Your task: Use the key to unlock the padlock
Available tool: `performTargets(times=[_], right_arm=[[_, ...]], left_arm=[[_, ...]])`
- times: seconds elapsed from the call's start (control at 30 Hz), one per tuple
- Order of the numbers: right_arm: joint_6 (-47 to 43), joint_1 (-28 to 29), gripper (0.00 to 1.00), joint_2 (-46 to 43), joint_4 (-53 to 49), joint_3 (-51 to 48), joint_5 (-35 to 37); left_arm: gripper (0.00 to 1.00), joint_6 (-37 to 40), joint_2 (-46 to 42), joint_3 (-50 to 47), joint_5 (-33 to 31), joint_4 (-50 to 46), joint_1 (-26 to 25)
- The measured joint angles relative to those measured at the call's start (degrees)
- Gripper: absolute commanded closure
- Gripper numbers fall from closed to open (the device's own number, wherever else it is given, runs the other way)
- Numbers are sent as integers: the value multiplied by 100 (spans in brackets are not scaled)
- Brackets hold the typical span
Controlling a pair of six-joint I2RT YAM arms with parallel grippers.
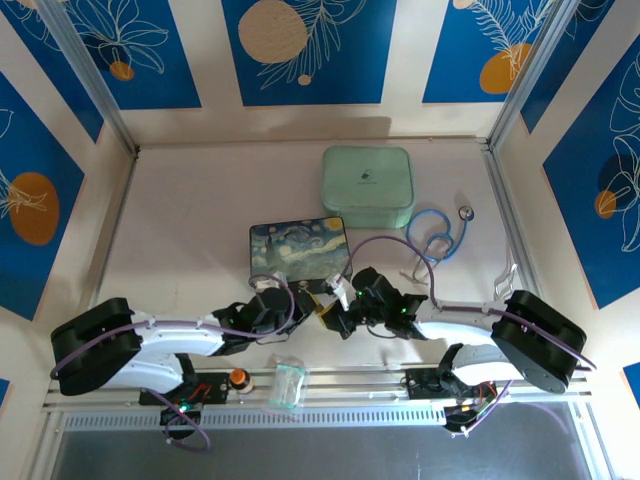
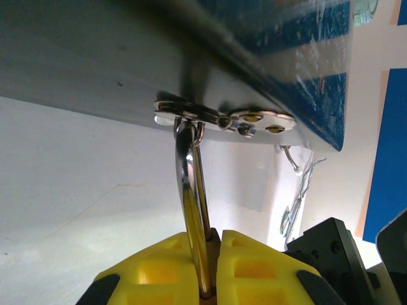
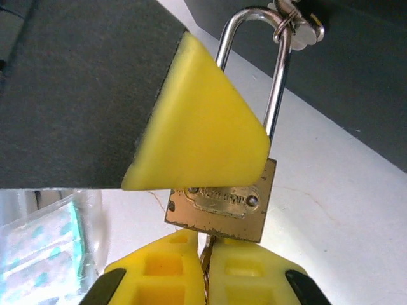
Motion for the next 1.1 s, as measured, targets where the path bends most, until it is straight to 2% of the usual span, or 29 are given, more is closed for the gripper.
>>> performTargets(times=[0.17,0.3,0.4,0.43,0.53,0.63,0.7,0.8,0.97,1.1], right_arm=[[184,24,99,9,11,-13,-107],[293,120,99,122,55,-13,-103],[372,138,99,284,177,-11,-103],[402,138,98,328,216,-9,-101],[487,151,88,426,264,-4,-96],[599,177,65,463,264,9,-55],[723,184,56,455,229,13,-33],[890,157,50,289,52,15,7],[1132,-68,48,-337,-269,13,149],[1322,-240,47,-662,-658,44,579]], left_arm=[[71,142,85,2,7,-2,0],[82,291,212,4,7,52,0],[82,400,262,7,-37,55,0],[88,433,269,7,-42,55,0],[97,496,280,9,-61,22,0],[98,538,273,15,-61,-46,0],[99,603,234,20,-59,-184,0],[99,752,83,46,-46,-590,11],[98,1161,-105,267,-37,-1519,68],[96,1517,-103,492,-46,-2098,144]])
